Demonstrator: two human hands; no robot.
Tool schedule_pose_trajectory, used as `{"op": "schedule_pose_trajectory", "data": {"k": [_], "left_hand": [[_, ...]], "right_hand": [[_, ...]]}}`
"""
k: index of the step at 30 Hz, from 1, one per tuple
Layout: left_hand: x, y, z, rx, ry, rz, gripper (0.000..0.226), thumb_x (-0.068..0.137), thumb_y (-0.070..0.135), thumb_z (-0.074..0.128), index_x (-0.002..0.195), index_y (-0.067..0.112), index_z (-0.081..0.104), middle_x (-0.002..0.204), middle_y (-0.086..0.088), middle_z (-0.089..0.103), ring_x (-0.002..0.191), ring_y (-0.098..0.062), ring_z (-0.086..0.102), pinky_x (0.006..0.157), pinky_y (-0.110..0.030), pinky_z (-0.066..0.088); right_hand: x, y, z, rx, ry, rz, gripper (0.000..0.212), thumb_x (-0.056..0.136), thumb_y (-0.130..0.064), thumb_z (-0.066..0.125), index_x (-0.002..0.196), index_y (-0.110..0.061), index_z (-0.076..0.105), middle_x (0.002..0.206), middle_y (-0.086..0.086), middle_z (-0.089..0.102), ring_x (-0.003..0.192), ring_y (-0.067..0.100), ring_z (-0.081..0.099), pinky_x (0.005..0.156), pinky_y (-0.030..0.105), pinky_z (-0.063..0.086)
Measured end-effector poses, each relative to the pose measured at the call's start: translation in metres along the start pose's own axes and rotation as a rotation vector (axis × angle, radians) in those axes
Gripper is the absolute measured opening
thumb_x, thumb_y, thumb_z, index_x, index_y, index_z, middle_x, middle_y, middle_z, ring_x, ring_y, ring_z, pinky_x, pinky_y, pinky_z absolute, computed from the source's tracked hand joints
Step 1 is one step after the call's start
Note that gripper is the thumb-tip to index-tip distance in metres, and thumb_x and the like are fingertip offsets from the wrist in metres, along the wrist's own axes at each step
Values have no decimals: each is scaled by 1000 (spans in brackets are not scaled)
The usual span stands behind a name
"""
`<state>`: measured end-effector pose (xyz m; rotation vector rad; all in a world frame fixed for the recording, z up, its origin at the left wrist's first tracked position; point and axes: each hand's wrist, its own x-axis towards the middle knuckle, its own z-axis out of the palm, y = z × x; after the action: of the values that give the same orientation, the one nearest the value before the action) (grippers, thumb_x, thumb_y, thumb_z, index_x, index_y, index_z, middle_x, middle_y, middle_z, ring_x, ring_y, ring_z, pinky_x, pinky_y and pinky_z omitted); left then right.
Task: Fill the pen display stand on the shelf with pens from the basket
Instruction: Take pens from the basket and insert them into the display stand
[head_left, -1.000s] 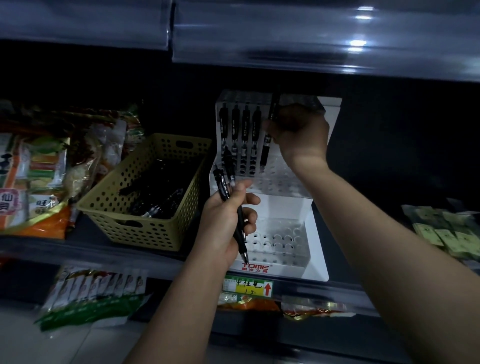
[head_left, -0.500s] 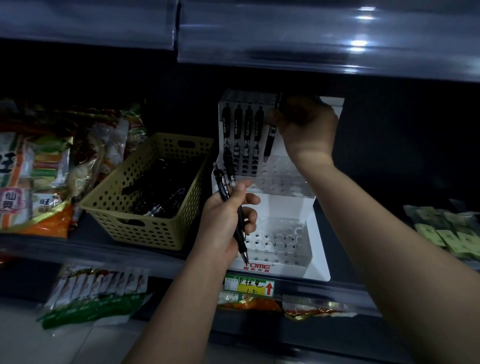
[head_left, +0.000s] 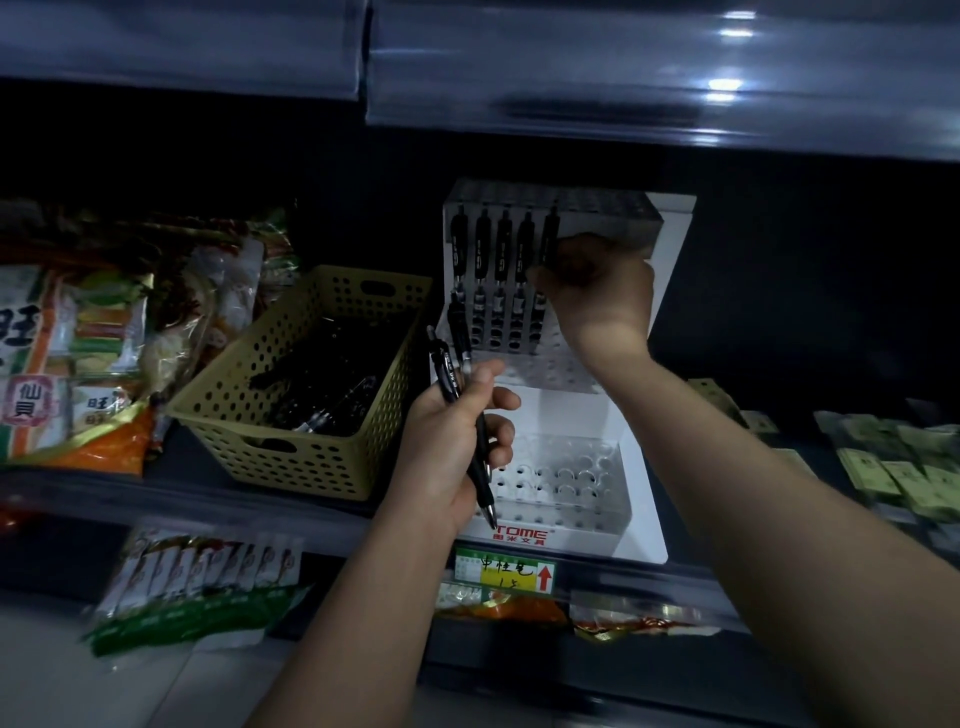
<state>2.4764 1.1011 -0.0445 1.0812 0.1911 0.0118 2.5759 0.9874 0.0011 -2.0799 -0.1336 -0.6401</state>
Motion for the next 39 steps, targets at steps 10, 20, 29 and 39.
{"op": "schedule_pose_trajectory", "data": {"k": [10,20,29,39], "left_hand": [[1,-1,-1,7,-16,9,15,97,17,51,103,11,63,69,-2,59,46,-11,45,37,-19,33],[-1,-6,3,61,-83,32,18,96,21,52,109,19,64,61,3,49,41,-6,34,37,-17,24],[-7,-8,19,87,-104,36,14,96,21,53,85,14,54,62,1,51,43,-9,34,40,-20,23],[-4,-13,25,-6,38,96,12,94,8,55,82,11,53,66,-2,51,38,-5,36,34,-16,24]], "right_hand": [[-3,1,-2,-37,18,-2,25,79,-24,75,95,-21,55,79,-10,62,73,5,57,52,4,36],[-10,-7,-11,-42,-26,1,23,78,-35,75,73,-17,62,74,-2,66,74,17,62,65,30,46],[-31,-30,-42,302,-552,249,24,73,-13,81,88,-1,67,66,1,64,49,1,57,46,12,41],[-26,-23,-46,495,-404,347,25,71,-11,82,84,1,64,68,10,65,51,16,57,47,21,48]]}}
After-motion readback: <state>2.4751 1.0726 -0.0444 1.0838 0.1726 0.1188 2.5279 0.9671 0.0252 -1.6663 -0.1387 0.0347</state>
